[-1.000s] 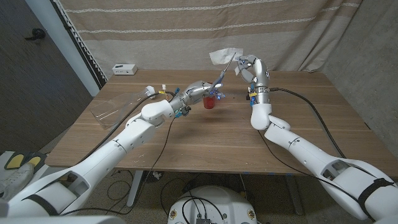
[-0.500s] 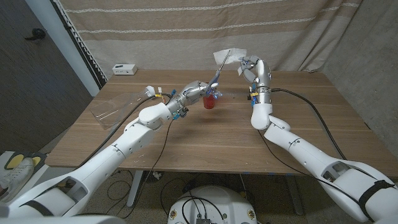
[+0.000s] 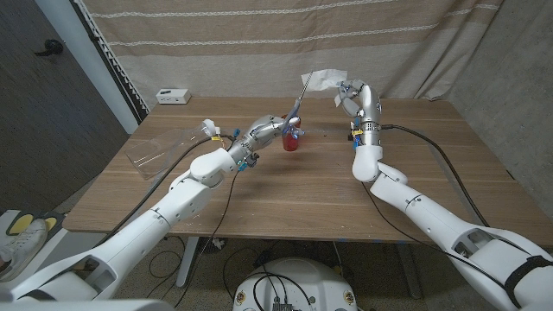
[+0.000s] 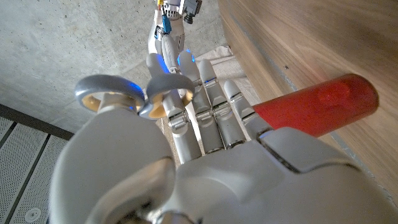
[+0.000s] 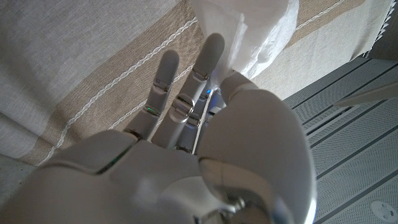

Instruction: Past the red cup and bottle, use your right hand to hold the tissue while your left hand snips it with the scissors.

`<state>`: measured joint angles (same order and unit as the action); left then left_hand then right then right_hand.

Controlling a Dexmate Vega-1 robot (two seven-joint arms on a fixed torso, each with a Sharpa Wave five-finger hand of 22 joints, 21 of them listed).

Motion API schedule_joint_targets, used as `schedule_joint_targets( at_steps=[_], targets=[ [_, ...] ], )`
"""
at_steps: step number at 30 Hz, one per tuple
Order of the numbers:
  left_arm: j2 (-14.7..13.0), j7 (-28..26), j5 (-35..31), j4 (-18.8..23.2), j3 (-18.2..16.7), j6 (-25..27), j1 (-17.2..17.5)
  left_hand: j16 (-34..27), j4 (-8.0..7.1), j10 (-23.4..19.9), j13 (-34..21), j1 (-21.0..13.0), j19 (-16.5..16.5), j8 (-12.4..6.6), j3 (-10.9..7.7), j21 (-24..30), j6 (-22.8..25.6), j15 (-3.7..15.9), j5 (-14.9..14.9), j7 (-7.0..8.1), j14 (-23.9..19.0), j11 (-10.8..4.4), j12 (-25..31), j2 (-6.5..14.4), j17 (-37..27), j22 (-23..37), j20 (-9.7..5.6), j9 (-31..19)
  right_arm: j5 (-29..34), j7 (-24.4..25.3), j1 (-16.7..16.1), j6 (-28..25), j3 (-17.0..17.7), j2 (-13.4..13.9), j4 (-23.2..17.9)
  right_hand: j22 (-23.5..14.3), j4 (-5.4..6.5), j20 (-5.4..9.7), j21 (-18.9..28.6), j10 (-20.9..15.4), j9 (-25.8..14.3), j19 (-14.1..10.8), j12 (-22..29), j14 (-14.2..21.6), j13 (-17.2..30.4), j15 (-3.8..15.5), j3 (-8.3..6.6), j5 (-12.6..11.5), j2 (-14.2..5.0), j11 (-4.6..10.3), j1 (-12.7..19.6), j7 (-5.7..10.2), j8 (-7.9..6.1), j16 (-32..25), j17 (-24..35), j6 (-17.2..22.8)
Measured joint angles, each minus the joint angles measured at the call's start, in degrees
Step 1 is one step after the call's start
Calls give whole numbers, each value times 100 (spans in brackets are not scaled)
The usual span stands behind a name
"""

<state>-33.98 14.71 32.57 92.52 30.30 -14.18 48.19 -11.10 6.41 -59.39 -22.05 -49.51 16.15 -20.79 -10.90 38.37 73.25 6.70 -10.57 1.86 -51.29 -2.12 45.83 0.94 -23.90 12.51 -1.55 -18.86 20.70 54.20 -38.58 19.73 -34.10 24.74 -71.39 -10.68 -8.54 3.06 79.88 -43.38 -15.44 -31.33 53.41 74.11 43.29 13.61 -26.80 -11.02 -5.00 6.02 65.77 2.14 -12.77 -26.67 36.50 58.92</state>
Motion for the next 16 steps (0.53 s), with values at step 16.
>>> schedule_joint_targets(
  at_steps=[16],
  targets=[
    [-146,-234,-48,239,-97,-27,258,0,0,22,12,0,0,0,0,0,-20,-27,0,19,10,-21,-3,0,26,-27,0,26,48,56,-153,-162,80,82,-220,-13,-9,-31,22,2,0,-30,0,0,-5,0,-9,17,1,-2,-1,1,0,0,1,1]
  ],
)
